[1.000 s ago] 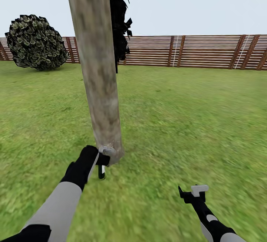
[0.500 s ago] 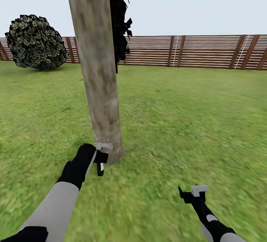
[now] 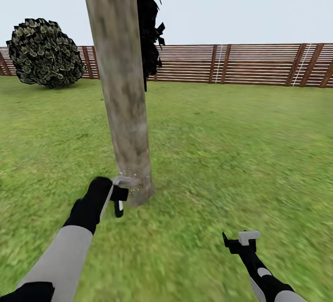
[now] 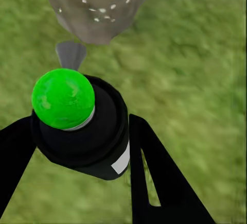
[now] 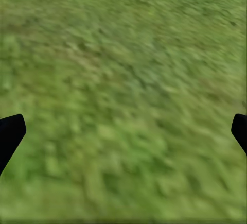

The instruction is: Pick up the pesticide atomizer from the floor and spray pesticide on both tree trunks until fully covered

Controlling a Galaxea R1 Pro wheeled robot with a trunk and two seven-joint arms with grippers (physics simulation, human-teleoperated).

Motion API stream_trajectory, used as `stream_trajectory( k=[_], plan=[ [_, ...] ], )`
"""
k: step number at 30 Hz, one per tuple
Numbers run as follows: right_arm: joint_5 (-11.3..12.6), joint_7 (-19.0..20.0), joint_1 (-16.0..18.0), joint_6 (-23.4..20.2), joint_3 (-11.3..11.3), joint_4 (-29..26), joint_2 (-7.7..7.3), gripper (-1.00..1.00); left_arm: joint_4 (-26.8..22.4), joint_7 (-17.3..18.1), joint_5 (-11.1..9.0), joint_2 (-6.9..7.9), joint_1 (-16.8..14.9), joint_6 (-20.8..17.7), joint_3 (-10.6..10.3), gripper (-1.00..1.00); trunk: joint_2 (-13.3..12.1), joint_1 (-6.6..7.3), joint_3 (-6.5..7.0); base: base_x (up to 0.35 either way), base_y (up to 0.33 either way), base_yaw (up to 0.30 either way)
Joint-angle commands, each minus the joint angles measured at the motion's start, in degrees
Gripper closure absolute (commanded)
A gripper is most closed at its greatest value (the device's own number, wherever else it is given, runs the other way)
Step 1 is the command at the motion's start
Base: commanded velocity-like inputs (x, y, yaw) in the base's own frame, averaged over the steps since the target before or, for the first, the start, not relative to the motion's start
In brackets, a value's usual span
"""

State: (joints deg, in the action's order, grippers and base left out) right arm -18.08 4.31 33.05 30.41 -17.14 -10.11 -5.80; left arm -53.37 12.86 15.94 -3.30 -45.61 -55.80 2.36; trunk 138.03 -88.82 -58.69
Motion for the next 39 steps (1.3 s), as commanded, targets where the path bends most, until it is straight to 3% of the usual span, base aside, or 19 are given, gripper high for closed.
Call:
stream_trajectory(
  k=[1,4,7,8,12,14,17,20,23,26,28,29,30,33,36,39],
  plan=[
    [0.0,0.0,0.0,0.0,0.0,0.0,0.00,-1.00,-0.8,0.0,1.0,-1.22,0.0,-0.7,-0.6,1.00,0.0,0.00,0.00,0.000,0.000,0.000],
    [0.0,0.0,0.0,0.0,0.0,0.0,0.00,-1.00,-2.8,0.0,1.0,-2.53,0.0,-1.7,-3.9,1.00,0.0,0.00,0.00,0.000,0.000,0.000],
    [0.0,0.0,0.0,0.0,0.0,0.0,0.00,-1.00,-3.4,0.0,1.1,-1.98,-0.1,-1.9,-4.4,1.00,0.0,0.00,0.00,0.000,0.000,0.000],
    [0.0,0.0,0.0,0.0,0.0,0.0,0.00,-1.00,-3.5,0.0,1.1,-1.52,-0.1,-1.9,-4.0,1.00,0.0,0.00,0.00,0.000,0.000,0.000],
    [0.0,0.0,0.0,0.0,0.0,0.0,0.00,-1.00,-3.6,0.0,0.8,3.47,-0.1,-2.0,-0.7,1.00,0.0,0.00,0.00,0.000,0.000,0.000],
    [0.0,0.0,0.0,0.0,0.0,0.0,0.00,-1.00,-3.6,0.0,0.6,4.32,-0.1,-2.0,0.0,1.00,0.0,0.00,0.00,0.000,0.000,0.000],
    [0.0,0.0,0.0,0.0,0.0,0.0,0.00,-1.00,-3.6,0.1,0.7,3.17,-0.1,-2.0,-0.1,1.00,0.0,0.00,0.00,0.000,0.000,0.000],
    [0.0,0.0,0.0,0.0,0.0,0.0,0.00,-1.00,-3.7,0.0,1.0,-1.20,-0.1,-2.0,-1.0,1.00,0.0,0.00,0.00,0.000,0.000,0.000],
    [0.0,0.0,0.0,0.0,0.0,0.0,0.00,-1.00,-3.8,0.0,1.0,-2.82,-0.3,-2.0,-2.2,1.00,0.0,0.00,0.00,0.000,0.000,0.000],
    [0.0,0.0,0.0,0.0,0.0,0.0,0.00,-1.00,-5.2,0.0,1.2,-1.96,-0.9,-2.2,-2.1,1.00,0.0,0.00,0.00,0.000,0.000,0.000],
    [0.0,0.0,0.0,0.0,0.0,0.0,0.00,-1.00,-6.1,0.0,1.1,-0.30,-0.9,-2.2,-2.0,1.00,0.0,0.00,0.00,0.000,0.000,0.000],
    [0.0,0.0,0.0,0.0,0.0,0.0,0.00,-1.00,-7.2,0.0,0.9,2.15,-0.9,-2.4,-1.8,1.00,0.0,0.00,0.00,0.000,0.000,0.000],
    [0.0,0.0,0.0,0.0,0.0,0.0,0.00,-1.00,-7.6,0.0,0.8,3.30,-0.9,-2.4,-1.3,1.00,0.0,0.00,0.00,0.000,0.000,0.000],
    [0.0,0.0,0.0,0.0,0.0,0.0,0.00,-1.00,-8.3,0.1,0.7,4.52,-0.8,-2.5,1.3,1.00,0.0,0.00,0.00,0.000,0.000,0.000],
    [0.0,0.0,0.0,0.0,0.0,0.0,0.00,-1.00,-9.4,0.1,0.7,2.96,-0.6,-2.5,0.9,1.00,0.0,0.00,0.00,0.000,0.000,0.000],
    [0.0,0.0,0.0,0.0,0.0,0.0,0.00,-1.00,-9.8,0.1,0.9,-0.23,-0.8,-2.7,-2.5,1.00,0.0,0.00,0.00,0.000,0.000,0.000]
  ],
)
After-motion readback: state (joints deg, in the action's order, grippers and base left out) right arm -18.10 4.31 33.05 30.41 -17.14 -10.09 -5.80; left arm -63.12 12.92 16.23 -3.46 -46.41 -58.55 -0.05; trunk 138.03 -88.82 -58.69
